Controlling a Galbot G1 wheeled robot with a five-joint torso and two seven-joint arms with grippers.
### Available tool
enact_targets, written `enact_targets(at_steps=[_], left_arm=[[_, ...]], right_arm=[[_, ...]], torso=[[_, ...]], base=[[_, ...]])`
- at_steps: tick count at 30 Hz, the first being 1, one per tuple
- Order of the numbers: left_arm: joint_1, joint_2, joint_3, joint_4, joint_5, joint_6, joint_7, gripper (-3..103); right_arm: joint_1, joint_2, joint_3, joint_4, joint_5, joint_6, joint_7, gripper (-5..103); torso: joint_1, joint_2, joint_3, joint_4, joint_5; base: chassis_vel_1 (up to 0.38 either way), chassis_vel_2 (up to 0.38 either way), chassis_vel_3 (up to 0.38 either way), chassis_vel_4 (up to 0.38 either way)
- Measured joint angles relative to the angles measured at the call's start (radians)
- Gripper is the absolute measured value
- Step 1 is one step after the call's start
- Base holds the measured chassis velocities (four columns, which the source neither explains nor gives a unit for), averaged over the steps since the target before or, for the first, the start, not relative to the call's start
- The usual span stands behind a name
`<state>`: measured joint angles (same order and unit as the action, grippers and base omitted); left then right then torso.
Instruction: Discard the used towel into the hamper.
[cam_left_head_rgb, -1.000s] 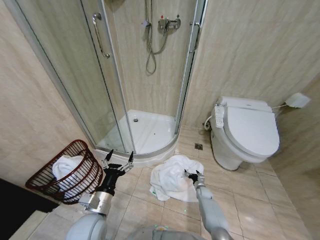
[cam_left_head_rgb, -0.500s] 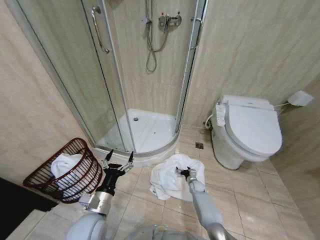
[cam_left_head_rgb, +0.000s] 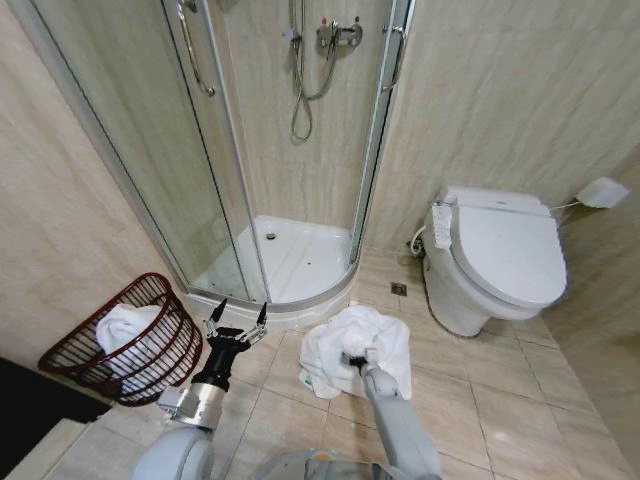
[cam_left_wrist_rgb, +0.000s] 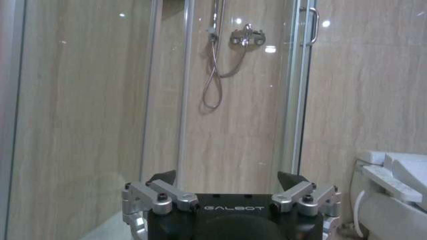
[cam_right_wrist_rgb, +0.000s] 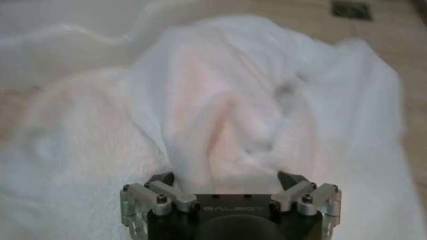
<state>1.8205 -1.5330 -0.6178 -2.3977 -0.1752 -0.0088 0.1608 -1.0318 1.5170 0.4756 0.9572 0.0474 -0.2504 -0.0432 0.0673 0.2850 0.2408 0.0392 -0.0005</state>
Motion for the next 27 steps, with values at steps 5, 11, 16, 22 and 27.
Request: enact_targets(at_steps=[5, 11, 16, 22, 27], left_arm=[[0.0, 0.0, 0.0, 0.0, 0.0, 0.0, 0.0, 99], [0.0, 0.0, 0.0, 0.0, 0.0, 0.0, 0.0, 99], [0.0, 0.0, 0.0, 0.0, 0.0, 0.0, 0.0, 99], [0.0, 0.0, 0.0, 0.0, 0.0, 0.0, 0.0, 99], [0.0, 0.0, 0.0, 0.0, 0.0, 0.0, 0.0, 99]], right_arm=[[0.009, -0.042, 0.017, -0.019, 0.021, 0.012, -0.033, 100], [0.039, -0.091, 0.024, -0.05, 0.007, 0.031, -0.068, 100], [0.068, -0.102, 0.031, -0.112, -0.01, 0.097, -0.113, 91], [0.057, -0.093, 0.024, -0.086, -0.013, 0.111, -0.118, 77], [0.041, -0.092, 0.02, -0.046, -0.038, 0.106, -0.11, 64]], torso=[[-0.006, -0.019, -0.013, 0.0004, 0.0006], [-0.013, -0.044, -0.031, 0.0005, 0.0008], [-0.018, -0.065, -0.046, 0.0004, 0.0007], [-0.025, -0.086, -0.062, 0.0004, 0.0004], [-0.03, -0.108, -0.078, 0.0005, 0.0006]], base=[[0.0, 0.0, 0.0, 0.0], [0.0, 0.0, 0.0, 0.0], [0.0, 0.0, 0.0, 0.0], [0.0, 0.0, 0.0, 0.0], [0.0, 0.0, 0.0, 0.0]])
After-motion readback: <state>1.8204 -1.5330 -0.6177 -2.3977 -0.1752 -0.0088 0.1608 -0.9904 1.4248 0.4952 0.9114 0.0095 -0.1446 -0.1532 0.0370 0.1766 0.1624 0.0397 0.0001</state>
